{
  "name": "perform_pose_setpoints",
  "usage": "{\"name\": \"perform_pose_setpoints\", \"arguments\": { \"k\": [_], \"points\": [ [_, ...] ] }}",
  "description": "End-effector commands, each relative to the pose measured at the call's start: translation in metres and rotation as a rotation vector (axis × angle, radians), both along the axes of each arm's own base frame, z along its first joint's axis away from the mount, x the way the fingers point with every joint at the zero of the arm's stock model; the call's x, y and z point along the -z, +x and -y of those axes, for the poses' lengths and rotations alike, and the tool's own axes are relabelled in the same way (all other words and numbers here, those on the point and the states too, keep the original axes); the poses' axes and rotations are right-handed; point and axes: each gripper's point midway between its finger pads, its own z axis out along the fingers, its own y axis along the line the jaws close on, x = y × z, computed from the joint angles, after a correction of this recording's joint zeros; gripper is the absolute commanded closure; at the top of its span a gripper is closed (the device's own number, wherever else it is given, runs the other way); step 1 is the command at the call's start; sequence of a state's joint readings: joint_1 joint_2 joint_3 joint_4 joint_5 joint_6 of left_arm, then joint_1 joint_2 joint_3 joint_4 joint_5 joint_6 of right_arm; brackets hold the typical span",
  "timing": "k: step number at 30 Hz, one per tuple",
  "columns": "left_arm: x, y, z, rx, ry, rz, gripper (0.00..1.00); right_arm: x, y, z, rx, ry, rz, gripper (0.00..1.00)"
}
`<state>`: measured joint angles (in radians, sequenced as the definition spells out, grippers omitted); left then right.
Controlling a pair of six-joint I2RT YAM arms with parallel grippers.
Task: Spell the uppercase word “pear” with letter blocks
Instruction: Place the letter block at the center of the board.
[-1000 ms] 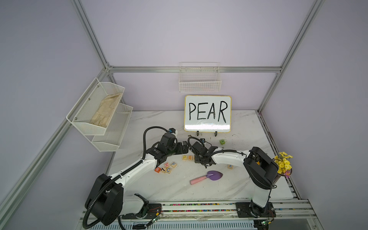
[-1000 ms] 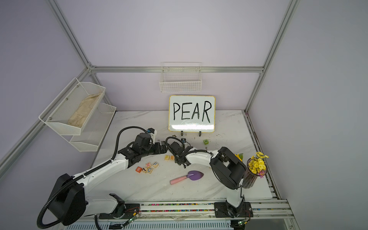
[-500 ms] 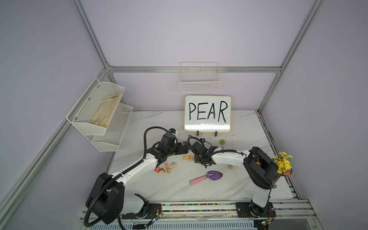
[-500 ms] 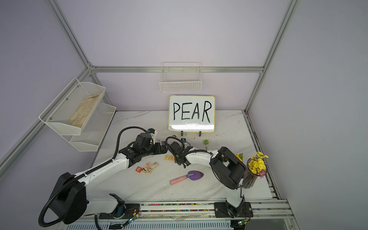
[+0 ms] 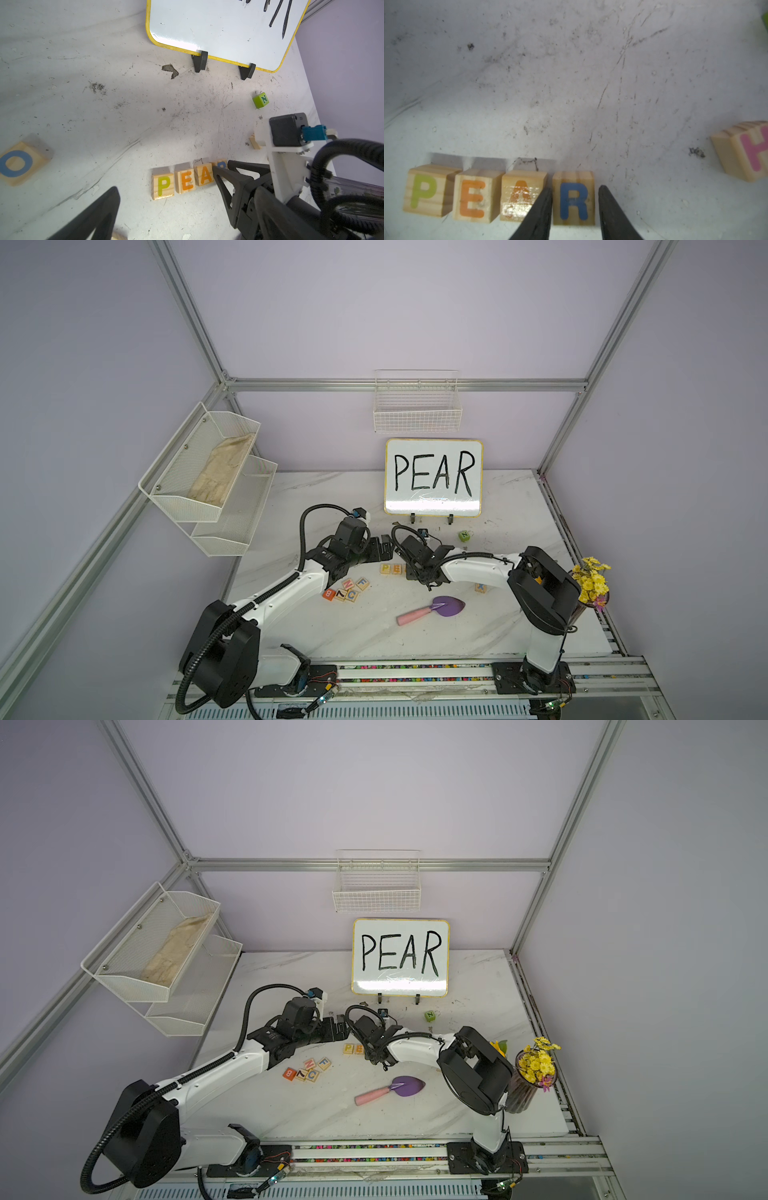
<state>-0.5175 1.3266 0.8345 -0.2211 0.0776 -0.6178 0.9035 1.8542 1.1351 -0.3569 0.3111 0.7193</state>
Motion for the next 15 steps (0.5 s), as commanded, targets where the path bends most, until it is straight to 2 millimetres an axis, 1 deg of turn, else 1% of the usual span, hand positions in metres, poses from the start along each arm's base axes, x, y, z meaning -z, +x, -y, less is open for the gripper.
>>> {"name": "perform_pose_setpoints", "arguments": {
  "k": [1, 3, 8, 15],
  "points": [
    [0.003, 0.001, 0.001, 0.002, -0.022, 0.007, 0.00, -0.012, 0.002, 0.001, 0.007, -0.010, 0.024, 0.59],
    [0.003, 0.001, 0.000, -0.001, -0.023, 0.006, 0.00, -0.014, 0.002, 0.002, 0.010, -0.008, 0.028, 0.58],
    [0.002, 0.001, 0.000, -0.005, -0.021, 0.006, 0.00, -0.024, 0.004, -0.001, 0.008, 0.016, 0.050, 0.56],
    [-0.001, 0.006, -0.005, -0.029, -0.006, 0.010, 0.00, -0.049, 0.011, -0.002, -0.001, 0.026, 0.104, 0.44]
  ]
}}
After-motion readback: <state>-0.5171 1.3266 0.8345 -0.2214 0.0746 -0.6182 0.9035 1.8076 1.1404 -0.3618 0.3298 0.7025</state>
